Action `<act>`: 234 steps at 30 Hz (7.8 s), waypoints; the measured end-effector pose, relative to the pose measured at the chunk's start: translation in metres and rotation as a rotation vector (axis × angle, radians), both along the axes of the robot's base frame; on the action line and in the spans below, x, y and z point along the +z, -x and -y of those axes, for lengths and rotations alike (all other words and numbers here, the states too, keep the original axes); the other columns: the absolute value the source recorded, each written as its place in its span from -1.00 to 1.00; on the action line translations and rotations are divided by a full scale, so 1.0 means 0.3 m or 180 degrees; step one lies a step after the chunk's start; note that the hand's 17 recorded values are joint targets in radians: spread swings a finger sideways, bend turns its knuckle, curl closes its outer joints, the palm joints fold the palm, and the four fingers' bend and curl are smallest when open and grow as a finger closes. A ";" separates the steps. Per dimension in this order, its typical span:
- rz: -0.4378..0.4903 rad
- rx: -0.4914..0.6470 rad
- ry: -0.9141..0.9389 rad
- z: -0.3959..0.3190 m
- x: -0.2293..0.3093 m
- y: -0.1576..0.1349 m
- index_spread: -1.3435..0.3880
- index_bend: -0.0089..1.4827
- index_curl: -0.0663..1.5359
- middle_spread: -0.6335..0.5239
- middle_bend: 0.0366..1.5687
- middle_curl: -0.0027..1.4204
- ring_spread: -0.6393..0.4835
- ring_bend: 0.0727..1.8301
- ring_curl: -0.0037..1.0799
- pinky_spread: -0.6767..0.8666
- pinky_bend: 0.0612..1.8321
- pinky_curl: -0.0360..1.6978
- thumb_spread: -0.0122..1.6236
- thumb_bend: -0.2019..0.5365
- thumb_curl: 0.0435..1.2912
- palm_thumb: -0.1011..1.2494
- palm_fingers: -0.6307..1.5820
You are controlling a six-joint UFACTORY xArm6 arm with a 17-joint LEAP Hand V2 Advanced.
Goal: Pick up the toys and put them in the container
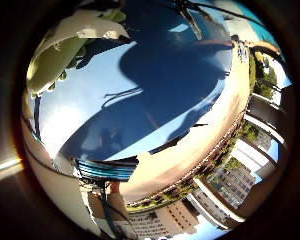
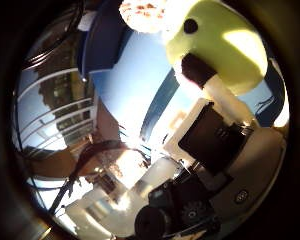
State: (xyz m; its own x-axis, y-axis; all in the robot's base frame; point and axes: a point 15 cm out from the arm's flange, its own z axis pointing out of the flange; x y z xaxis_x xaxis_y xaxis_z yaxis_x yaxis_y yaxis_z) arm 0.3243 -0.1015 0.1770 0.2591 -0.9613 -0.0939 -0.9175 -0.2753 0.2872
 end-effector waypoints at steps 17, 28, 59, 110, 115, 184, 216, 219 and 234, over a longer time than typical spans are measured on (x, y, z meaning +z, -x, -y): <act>0.1058 -0.0162 0.0218 0.086 0.275 -0.122 -0.19 -0.18 -0.72 -0.27 0.40 0.31 0.01 0.43 0.42 0.17 0.65 -0.37 0.28 -0.47 -0.13 0.62 0.51; 0.1213 -0.0092 -0.0188 -0.095 0.663 -0.128 -0.38 0.11 -0.67 -0.28 0.50 0.45 -0.05 0.52 0.52 0.07 0.74 -0.25 0.28 -0.49 0.04 0.65 0.42; 0.0713 0.0562 -0.0561 -1.208 0.515 -0.484 -0.46 0.34 -0.34 -0.24 0.69 0.50 -0.05 0.69 0.55 0.03 0.80 -0.04 0.31 -0.58 0.27 0.45 0.26; -0.0209 -0.0014 0.0073 -0.052 0.244 -0.298 0.27 -0.77 -0.63 0.33 -0.83 -0.58 0.69 -0.68 -0.42 0.48 -0.35 -0.65 0.38 -0.53 -0.46 0.12 -0.44; -0.0353 -0.0015 0.0062 -0.037 0.113 -0.308 0.29 -0.77 -0.63 0.32 -0.83 -0.58 0.68 -0.68 -0.41 0.48 -0.36 -0.65 0.38 -0.53 -0.46 0.13 -0.43; 0.0590 0.0545 -0.0433 -0.132 0.695 -0.360 -0.73 0.10 -0.59 -0.30 0.55 0.57 -0.06 0.61 0.57 0.04 0.67 0.02 0.34 -0.48 0.32 0.67 0.35; 0.1026 0.0185 -0.0387 -0.886 0.467 -0.732 -0.60 0.03 0.02 -0.21 0.41 0.40 0.14 0.49 0.37 0.10 0.51 0.07 0.32 -0.61 0.23 0.34 0.10; 0.0962 0.0197 -0.0373 -0.880 0.467 -0.713 -0.26 -0.25 0.00 -0.14 -0.03 0.19 0.32 0.28 0.28 0.21 0.45 0.05 0.31 -0.59 0.09 0.27 -0.48; 0.1043 0.0193 -0.0188 -0.763 0.585 -0.670 0.04 -0.24 -0.10 -0.03 -0.12 -0.12 0.51 -0.07 -0.26 0.48 -0.39 -0.46 0.29 -0.55 -0.29 0.15 0.29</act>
